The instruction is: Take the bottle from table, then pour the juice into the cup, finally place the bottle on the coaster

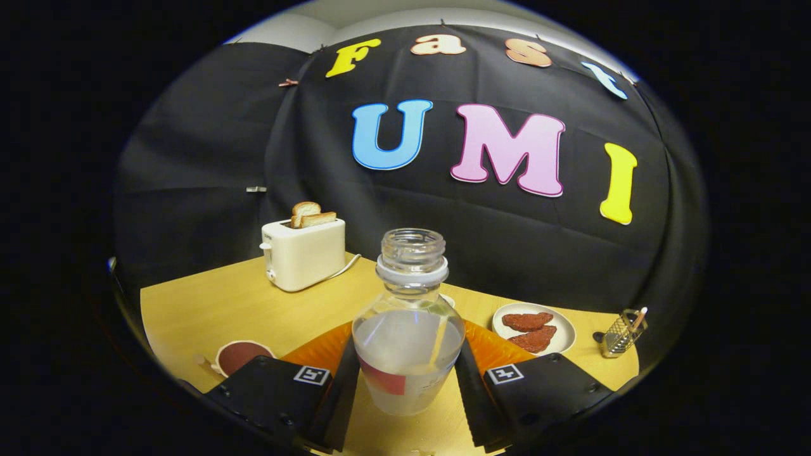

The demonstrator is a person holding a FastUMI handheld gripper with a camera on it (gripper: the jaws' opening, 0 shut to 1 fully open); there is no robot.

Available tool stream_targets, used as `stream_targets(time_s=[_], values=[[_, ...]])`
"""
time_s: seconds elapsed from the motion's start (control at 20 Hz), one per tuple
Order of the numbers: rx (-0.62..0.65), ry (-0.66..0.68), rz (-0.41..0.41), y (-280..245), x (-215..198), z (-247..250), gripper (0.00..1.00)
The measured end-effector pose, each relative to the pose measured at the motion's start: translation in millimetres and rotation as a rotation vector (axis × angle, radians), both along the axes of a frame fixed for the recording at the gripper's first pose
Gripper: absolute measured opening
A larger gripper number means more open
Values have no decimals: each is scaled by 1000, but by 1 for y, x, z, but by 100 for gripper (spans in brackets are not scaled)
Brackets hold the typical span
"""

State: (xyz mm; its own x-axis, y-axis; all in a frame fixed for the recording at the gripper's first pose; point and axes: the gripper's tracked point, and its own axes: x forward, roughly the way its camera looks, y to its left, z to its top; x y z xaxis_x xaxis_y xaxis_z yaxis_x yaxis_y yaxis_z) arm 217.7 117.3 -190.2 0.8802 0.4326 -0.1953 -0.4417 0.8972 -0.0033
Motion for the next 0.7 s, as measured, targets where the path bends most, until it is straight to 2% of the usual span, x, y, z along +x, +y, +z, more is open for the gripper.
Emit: stream_targets(time_s=[0.3, 0.5, 0.7], values=[[54, 29, -50, -3, 33, -34, 75], [34, 1, -52, -4, 48, -42, 75], [55, 37, -47, 1, 52, -57, 76]])
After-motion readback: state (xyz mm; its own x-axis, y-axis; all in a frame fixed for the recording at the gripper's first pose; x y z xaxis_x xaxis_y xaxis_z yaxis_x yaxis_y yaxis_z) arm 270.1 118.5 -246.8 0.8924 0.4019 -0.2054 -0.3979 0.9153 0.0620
